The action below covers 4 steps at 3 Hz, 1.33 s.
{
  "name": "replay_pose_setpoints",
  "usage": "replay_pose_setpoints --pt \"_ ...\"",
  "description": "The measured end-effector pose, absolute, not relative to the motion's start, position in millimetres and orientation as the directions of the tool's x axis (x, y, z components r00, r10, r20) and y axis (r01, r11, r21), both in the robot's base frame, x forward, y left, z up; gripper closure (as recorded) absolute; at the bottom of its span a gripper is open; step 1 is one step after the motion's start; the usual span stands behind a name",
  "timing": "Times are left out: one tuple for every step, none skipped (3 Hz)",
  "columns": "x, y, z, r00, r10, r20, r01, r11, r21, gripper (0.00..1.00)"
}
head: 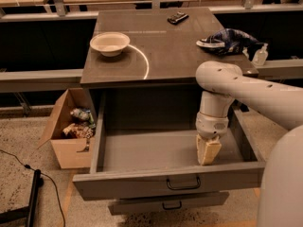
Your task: Open top drawer
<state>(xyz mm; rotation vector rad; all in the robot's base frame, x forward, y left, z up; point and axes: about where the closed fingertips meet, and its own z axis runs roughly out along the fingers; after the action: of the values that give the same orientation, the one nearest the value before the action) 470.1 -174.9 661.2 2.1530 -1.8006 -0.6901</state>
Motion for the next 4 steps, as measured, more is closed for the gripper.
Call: replay_pose_setpoints --pt "458.4 -179.2 665.0 0.055 -0.979 -0.198 -0.845 -0.151 0.513 1.00" --pt "463.1 -178.0 670.7 0.016 -0.978 -0.209 -0.859 -0.121 0.498 1.00" --pt "487.6 -183.8 696.5 -0.035 -0.972 -0.232 -0.925 -0.056 0.375 1.00" --pt "515.9 -217.5 730.0 -0.104 -0.977 -0.185 -0.969 0.058 0.241 1.00"
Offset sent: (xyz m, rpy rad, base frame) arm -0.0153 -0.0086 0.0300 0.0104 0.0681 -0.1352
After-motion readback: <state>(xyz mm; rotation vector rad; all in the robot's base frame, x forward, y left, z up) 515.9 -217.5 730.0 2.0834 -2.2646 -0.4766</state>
